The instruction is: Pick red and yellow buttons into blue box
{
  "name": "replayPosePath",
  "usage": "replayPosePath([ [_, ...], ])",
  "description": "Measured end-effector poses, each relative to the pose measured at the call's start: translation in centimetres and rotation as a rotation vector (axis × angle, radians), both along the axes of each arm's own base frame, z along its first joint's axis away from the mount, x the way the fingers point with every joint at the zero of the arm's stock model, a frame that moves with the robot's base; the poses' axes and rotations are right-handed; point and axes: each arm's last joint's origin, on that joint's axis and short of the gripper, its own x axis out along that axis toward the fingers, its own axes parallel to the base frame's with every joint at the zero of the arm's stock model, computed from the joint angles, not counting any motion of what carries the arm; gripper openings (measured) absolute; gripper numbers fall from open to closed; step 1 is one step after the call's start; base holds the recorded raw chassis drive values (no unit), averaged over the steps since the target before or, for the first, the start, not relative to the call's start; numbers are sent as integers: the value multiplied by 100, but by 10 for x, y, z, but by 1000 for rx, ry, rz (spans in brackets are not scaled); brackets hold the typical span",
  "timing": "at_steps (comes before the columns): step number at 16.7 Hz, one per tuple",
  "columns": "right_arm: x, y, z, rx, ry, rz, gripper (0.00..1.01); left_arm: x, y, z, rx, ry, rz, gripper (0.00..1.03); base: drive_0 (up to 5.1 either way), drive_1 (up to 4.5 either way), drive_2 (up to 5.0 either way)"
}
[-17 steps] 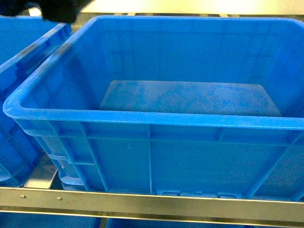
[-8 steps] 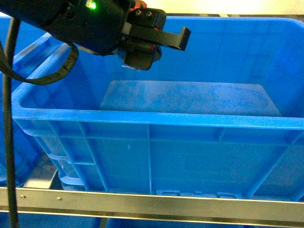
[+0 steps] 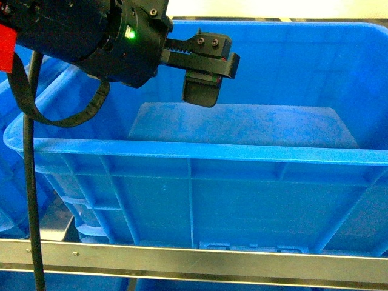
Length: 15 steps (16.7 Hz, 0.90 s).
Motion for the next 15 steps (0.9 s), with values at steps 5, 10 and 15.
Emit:
replayPosePath([
  [5,0,0,0,0,0,0,98,-20,23,24,-53,-170,128,98,0,0,0],
  [10,0,0,0,0,0,0,98,-51,49,53,-127,-355,285,98,0,0,0],
  [15,0,0,0,0,0,0,98,-124,100,50,-146,-497,527,98,0,0,0],
])
